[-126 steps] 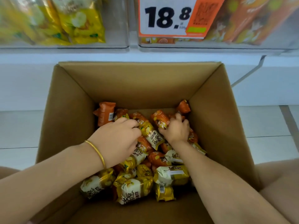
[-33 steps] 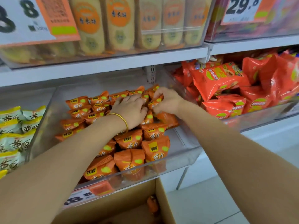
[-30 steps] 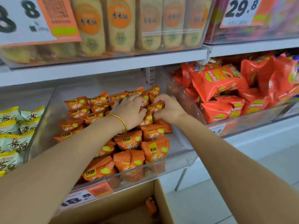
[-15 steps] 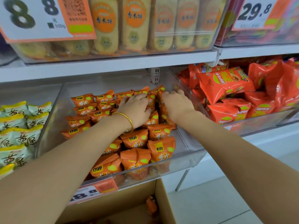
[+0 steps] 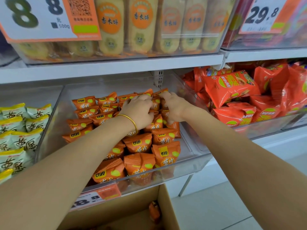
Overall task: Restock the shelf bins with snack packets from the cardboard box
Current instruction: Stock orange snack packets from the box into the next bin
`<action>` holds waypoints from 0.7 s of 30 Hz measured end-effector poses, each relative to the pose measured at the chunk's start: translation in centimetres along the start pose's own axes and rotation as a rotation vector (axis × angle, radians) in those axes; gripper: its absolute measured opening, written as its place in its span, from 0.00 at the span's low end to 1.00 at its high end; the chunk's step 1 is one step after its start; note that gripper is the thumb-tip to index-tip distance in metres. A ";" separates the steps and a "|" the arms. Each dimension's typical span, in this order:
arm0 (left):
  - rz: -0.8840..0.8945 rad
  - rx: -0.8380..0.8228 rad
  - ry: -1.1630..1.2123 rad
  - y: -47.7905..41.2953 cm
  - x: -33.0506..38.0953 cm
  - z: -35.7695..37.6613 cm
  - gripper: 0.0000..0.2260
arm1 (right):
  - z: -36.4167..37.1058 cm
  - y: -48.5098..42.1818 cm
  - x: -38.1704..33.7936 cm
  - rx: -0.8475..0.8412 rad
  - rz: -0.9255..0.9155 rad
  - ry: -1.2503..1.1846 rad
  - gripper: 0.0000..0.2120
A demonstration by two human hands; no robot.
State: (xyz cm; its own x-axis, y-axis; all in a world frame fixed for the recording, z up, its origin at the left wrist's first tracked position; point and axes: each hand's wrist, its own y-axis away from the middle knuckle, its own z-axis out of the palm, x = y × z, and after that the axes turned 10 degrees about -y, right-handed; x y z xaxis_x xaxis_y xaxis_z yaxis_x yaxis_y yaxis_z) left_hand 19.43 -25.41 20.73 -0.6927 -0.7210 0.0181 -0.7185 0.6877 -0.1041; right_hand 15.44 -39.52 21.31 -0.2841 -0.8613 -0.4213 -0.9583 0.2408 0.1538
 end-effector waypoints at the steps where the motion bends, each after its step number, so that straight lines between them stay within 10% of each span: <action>1: 0.008 -0.005 -0.012 -0.1 -0.1 -0.2 0.14 | 0.3 0.1 0.4 0.019 -0.014 -0.078 0.48; 5: 0.070 -0.067 -0.090 -1.0 -0.7 -0.8 0.13 | 1.0 1.2 0.7 0.115 -0.067 -0.098 0.41; 10: 0.072 -0.075 -0.118 -1.4 -0.4 -0.8 0.13 | 1.1 3.1 0.6 0.242 -0.103 0.426 0.26; 21: -0.048 0.045 -0.088 -1.2 0.0 -0.5 0.08 | 2.4 2.2 2.1 0.209 -0.134 0.026 0.32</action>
State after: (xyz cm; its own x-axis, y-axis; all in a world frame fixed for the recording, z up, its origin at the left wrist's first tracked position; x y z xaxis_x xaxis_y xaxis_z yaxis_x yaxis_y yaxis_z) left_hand 20.26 -26.20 21.35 -0.6476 -0.7593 -0.0630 -0.7461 0.6488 -0.1499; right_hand 12.67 -39.71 18.66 -0.1553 -0.9024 -0.4019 -0.9738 0.2083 -0.0912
